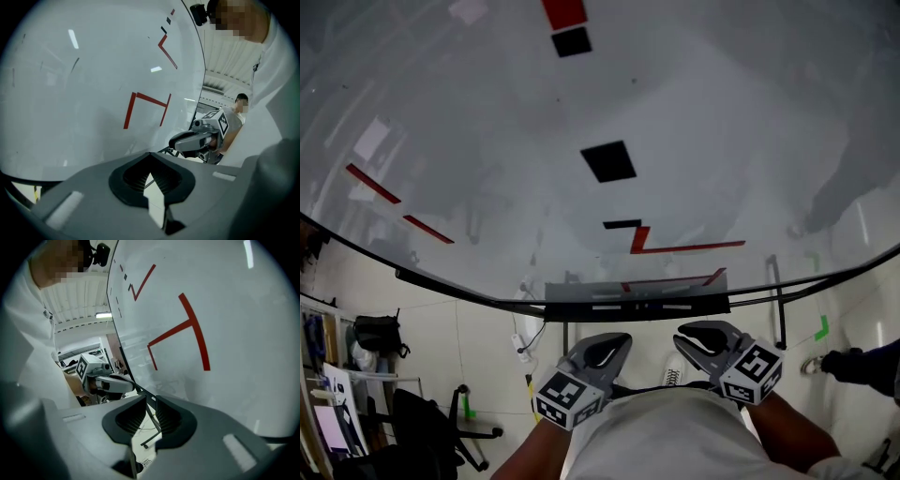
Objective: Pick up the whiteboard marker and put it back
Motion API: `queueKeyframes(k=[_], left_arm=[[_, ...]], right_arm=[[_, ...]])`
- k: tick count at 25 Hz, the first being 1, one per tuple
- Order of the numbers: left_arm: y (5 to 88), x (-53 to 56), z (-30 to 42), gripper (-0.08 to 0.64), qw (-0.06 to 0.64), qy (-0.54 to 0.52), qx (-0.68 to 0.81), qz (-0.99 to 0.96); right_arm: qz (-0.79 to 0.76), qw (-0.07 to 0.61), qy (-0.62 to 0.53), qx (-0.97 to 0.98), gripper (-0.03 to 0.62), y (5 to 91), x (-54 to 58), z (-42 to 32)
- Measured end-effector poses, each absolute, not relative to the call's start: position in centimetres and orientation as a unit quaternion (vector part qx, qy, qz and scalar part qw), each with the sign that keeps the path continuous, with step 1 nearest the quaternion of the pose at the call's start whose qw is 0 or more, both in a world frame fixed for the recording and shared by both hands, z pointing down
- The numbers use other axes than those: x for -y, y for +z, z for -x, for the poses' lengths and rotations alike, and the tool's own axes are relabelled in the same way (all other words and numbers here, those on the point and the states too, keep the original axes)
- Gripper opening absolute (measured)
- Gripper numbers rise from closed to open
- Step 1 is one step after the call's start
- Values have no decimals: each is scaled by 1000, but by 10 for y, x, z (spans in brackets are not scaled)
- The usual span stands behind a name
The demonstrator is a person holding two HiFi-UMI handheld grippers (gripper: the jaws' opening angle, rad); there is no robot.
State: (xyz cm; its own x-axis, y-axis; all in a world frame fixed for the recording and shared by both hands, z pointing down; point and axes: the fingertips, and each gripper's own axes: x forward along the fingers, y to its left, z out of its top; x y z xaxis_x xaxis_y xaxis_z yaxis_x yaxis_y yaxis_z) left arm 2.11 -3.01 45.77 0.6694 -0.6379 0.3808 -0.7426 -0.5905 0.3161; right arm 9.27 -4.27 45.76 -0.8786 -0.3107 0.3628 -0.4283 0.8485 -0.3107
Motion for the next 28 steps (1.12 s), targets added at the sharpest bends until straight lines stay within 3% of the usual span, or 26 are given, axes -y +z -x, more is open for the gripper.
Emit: queueKeyframes(k=[16,28], left_arm=[[463,34,7,17,229,117,318,-913],[462,37,14,17,232,108,321,-912]], right_arm=[[-262,227,96,933,48,465,57,-65],[-224,424,-116,870,46,502,64,-72]])
